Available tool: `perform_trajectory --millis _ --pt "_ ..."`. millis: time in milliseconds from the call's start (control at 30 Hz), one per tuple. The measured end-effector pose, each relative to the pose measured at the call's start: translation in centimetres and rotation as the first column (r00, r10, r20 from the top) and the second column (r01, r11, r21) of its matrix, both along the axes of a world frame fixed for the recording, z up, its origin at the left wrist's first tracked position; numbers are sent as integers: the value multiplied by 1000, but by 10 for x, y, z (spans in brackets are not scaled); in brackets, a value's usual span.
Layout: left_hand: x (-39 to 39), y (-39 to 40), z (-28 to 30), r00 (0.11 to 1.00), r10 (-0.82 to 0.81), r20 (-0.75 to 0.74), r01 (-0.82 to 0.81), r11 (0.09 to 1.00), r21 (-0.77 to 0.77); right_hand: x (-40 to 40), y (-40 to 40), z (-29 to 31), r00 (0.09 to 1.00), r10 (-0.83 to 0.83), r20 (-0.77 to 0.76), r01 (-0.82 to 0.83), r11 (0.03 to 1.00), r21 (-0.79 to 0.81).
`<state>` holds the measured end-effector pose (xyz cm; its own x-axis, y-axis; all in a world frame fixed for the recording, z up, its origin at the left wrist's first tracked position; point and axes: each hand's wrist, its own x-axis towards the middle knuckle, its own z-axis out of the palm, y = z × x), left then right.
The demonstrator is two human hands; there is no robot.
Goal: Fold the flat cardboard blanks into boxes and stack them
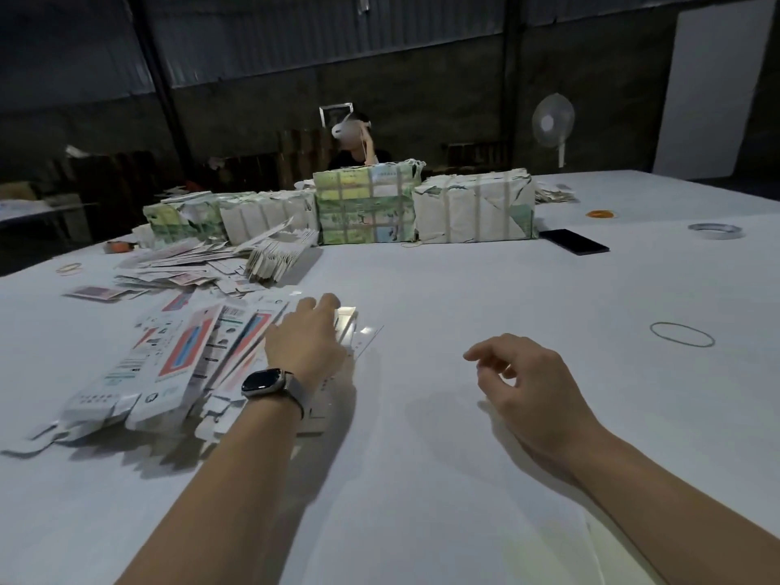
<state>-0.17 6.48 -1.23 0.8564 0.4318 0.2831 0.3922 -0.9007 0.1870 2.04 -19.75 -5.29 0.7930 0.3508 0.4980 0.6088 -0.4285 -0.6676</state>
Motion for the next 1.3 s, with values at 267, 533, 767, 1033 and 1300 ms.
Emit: perform_trajectory --millis 267,533,767,1033,1300 --pt "-3 -15 -3 995 -86 -42 87 996 22 1 0 1 999 -4 -35 5 1000 24" --pt "-24 -102 20 506 -614 606 769 639 5 6 2 5 985 21 -173 34 949 313" --pt "-23 -132 -4 658 -228 718 752 162 -639 0 4 10 964 152 -217 -49 906 420" --pt "-15 -127 -13 891 -143 431 382 -277 -882 -10 8 13 933 242 -266 -130 916 379" --pt "-11 -127 -20 852 -177 493 404 -378 -833 -11 9 12 952 122 -279 -56 971 234"
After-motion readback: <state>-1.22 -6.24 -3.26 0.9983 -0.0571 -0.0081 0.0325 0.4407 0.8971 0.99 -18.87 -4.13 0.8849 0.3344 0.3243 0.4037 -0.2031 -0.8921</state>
